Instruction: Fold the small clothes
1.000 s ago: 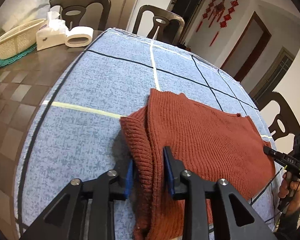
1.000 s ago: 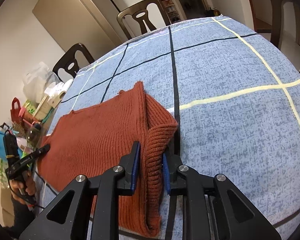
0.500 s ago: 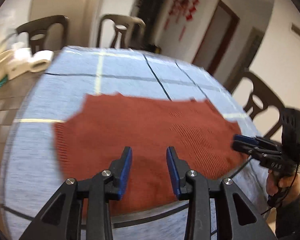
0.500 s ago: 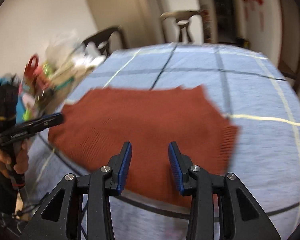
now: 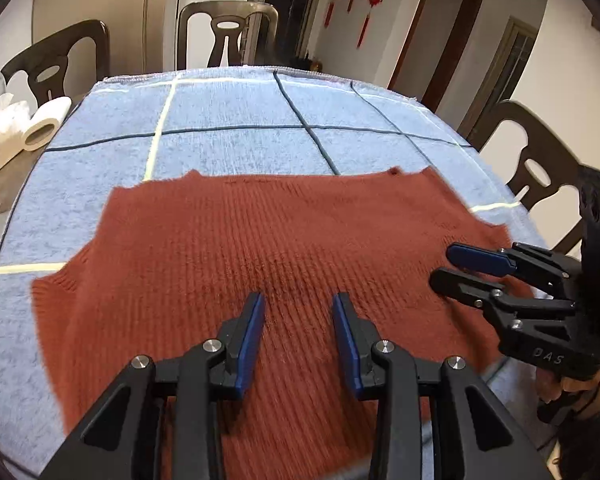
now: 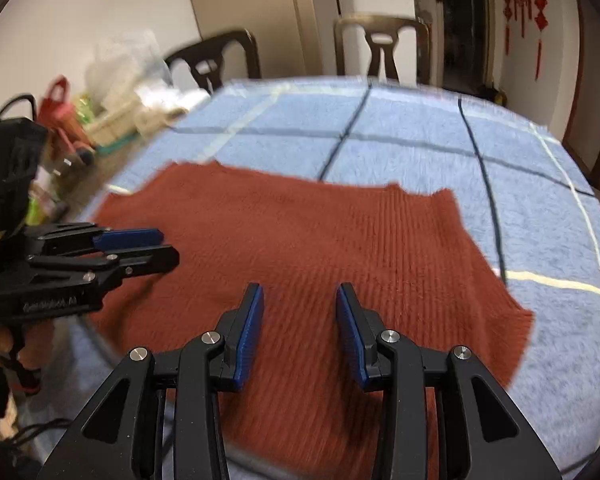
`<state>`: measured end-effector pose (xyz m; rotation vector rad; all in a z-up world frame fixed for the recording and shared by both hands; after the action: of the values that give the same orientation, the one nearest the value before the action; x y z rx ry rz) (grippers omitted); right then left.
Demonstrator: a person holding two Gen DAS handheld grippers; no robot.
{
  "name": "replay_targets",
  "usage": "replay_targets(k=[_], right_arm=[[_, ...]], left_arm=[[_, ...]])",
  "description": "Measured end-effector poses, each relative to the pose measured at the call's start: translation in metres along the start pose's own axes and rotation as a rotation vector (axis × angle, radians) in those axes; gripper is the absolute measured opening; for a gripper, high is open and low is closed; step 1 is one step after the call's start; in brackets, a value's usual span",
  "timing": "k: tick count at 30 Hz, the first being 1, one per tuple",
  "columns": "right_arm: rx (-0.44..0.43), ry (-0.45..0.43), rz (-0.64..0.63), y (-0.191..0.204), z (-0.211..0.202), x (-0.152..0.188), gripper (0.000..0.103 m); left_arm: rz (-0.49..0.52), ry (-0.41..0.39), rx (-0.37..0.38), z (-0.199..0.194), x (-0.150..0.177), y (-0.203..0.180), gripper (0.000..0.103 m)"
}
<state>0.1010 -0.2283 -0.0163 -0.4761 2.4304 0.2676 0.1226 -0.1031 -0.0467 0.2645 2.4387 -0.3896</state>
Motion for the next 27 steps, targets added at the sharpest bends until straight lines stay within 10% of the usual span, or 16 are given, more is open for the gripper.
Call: replay_targets(k=[18,27], right_arm=[[0.079,-0.028,0.066,-0.044,-0.004,-0.004,0.039],[0.001,-0.068,-0.023,-0.006,-0.042,0.012,0.039]], left_arm=[[-0.024,-0.039,-0.068,-0.006,-0.004,0.024,0.039],[-0.011,-0.065,0.036,-0.043,0.016,0.001,0.040]])
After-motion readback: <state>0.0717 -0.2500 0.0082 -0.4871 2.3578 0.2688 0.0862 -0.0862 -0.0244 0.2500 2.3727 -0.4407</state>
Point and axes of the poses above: each gripper's, at about its wrist camera, not at the fingertips, and z roughly the way its jaws point, y to its left, x to its underside, the point moved 9 cm from there along z, roughly the way its jaws point, and after that the axes turned 2 degrees about x, right-handed, at the moved point
